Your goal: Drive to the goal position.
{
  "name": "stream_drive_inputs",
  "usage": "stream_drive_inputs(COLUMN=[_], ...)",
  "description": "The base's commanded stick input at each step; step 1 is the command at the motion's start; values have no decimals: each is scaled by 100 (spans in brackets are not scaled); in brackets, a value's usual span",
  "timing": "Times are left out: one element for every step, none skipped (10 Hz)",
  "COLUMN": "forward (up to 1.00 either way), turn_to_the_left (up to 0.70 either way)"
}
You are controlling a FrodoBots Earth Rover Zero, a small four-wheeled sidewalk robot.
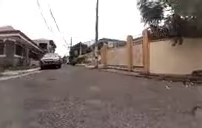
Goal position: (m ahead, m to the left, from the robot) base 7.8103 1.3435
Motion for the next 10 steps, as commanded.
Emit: stream_drive_inputs(forward=[100, 100, 100, 100, 100, 100, 100, 100, 100, 100], turn_to_the_left=[0, 0, 26, 40, 8, 0, 0, 0, 0, 0])
